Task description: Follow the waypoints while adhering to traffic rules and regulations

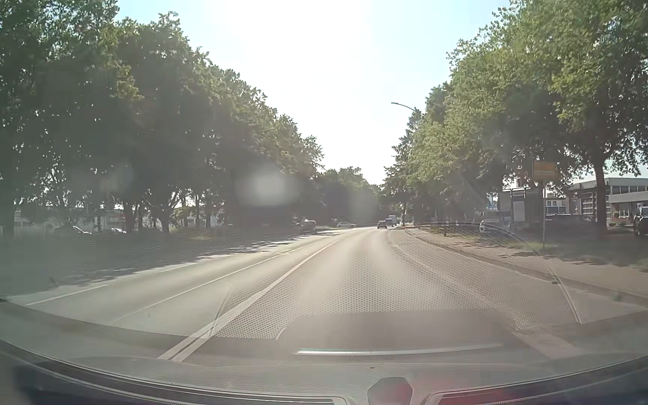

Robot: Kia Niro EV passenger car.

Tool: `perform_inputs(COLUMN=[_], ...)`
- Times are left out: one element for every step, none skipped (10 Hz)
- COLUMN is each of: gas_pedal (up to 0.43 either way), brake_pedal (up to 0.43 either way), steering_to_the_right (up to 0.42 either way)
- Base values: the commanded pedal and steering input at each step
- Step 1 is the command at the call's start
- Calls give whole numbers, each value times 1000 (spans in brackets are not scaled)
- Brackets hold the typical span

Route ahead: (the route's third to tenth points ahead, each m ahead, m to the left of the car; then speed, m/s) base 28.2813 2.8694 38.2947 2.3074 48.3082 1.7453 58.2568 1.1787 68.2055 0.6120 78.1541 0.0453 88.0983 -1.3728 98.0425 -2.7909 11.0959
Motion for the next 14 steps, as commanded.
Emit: perform_inputs(gas_pedal=[268,260,240,228,228,228,228,228,228,228,228,228,228,228], brake_pedal=[6,6,6,6,6,6,6,6,6,6,6,6,6,6], steering_to_the_right=[10,9,9,9,9,9,9,9,8,7,4,2,2,3])
